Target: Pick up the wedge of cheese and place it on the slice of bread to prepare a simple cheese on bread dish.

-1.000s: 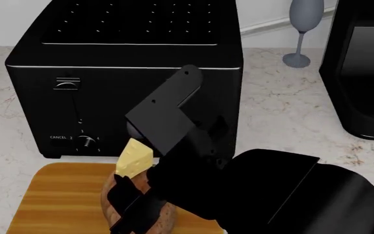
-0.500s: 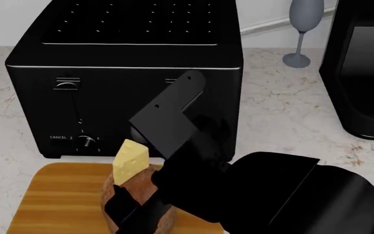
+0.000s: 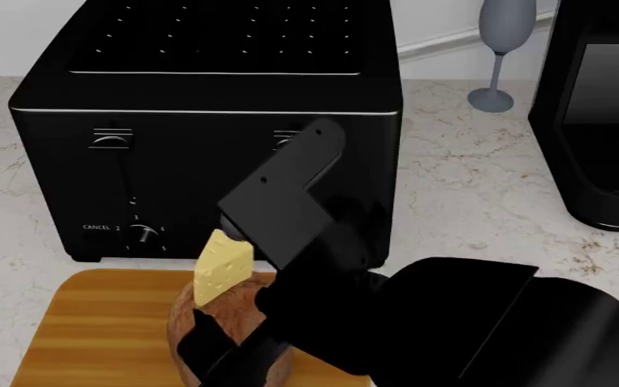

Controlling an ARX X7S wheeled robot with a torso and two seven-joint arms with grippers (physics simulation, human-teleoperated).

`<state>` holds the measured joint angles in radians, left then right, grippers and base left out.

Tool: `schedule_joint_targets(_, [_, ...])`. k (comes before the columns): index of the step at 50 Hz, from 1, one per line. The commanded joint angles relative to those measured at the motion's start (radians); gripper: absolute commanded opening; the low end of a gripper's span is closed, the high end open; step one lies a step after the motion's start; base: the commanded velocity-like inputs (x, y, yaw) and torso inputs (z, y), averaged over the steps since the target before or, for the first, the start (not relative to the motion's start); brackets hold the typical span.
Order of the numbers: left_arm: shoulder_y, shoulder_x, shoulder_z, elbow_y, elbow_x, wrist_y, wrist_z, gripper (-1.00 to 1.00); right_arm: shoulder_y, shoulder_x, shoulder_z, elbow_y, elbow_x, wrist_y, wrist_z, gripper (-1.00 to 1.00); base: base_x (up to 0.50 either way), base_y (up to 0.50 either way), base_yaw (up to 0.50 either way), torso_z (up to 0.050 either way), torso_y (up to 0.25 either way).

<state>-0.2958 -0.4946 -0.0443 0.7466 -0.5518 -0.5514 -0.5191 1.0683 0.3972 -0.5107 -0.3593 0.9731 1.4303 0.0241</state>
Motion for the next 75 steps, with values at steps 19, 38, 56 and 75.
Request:
schedule_joint_targets(19, [-0.002,-0.006,0.011,-0.011,0.003,0.0,-0.005,1.0,0.011,-0.006,0.089,-0.085,0.211,0.117,0.168,1.0,0.0,0.0,0.0,0.0,0.0])
schedule_joint_targets(38, [-0.008,-0.012,0.014,-0.008,-0.007,-0.011,-0.011,1.0,0.081,0.106,0.11,-0.078,0.68,0.102,0.64,1.0,0.0,0.0,0.0,0.0,0.0])
schedule_joint_targets(56, [-0.004,-0.008,0.008,-0.017,-0.017,0.001,-0.011,1.0,0.097,0.259,0.161,-0.078,0.69,-0.002,0.824,1.0,0.0,0.0,0.0,0.0,0.0])
schedule_joint_targets(75, [-0.007,-0.013,0.019,-0.015,-0.013,-0.003,-0.017,1.0,0.121,0.317,0.182,-0.054,0.595,-0.059,0.944,1.0,0.0,0.0,0.0,0.0,0.0])
